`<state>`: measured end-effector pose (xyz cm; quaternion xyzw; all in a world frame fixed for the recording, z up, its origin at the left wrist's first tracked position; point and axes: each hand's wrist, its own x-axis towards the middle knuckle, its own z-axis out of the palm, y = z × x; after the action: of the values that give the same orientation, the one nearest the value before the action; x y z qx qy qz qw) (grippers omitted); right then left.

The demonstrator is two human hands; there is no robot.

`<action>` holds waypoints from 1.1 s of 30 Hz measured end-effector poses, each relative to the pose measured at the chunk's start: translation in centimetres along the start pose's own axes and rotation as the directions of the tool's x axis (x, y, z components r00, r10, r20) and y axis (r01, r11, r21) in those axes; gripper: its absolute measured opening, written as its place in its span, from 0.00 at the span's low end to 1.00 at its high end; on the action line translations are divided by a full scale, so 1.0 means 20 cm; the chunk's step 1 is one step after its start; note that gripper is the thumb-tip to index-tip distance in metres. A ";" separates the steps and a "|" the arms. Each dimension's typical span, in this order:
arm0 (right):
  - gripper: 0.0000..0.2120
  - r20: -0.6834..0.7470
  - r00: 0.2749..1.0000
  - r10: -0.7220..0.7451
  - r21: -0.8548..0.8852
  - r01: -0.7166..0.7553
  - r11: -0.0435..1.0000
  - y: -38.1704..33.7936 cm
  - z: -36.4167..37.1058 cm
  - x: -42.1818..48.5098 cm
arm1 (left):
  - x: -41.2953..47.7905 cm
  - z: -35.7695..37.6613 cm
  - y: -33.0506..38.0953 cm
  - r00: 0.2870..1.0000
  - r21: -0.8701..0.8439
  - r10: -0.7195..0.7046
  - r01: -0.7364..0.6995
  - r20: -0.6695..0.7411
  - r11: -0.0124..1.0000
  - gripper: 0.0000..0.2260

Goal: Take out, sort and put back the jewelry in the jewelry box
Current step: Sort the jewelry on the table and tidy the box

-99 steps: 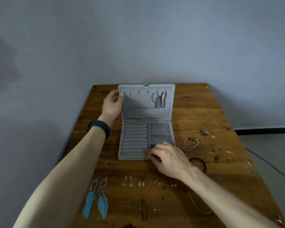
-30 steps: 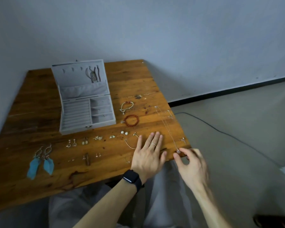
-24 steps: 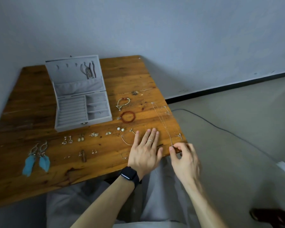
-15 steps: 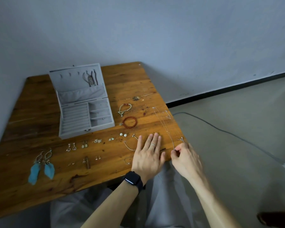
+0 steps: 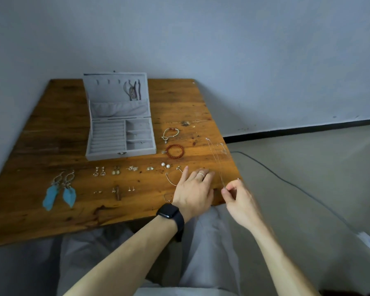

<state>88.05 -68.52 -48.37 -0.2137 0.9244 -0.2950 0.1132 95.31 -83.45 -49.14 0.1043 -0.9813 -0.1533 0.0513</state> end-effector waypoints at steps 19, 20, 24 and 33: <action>0.09 -0.250 0.921 -0.298 0.453 0.383 0.805 -0.66 -0.51 0.30 | 0.24 -0.74 -0.10 0.968 -0.732 -0.169 -0.021 -0.185 0.681 0.04; 0.09 -0.257 0.920 -0.295 0.474 0.386 0.791 -0.69 -0.51 0.30 | 0.24 -0.78 -0.12 0.968 -0.750 -0.173 -0.023 -0.181 0.661 0.04; 0.06 -0.252 0.926 -0.280 0.636 0.377 0.673 -0.83 -0.50 0.33 | 0.22 -0.90 -0.20 0.973 -0.853 -0.195 -0.003 -0.123 0.522 0.04; 0.05 -0.163 0.984 -0.074 0.866 0.179 0.466 -1.04 -0.32 0.50 | 0.04 -1.06 -0.45 0.971 -0.967 -0.218 0.145 0.099 0.209 0.12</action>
<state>83.86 -85.18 -31.74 -0.1781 0.6293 -0.7440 0.1368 99.11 -98.15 -31.77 0.1685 -0.6540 -0.7285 0.1150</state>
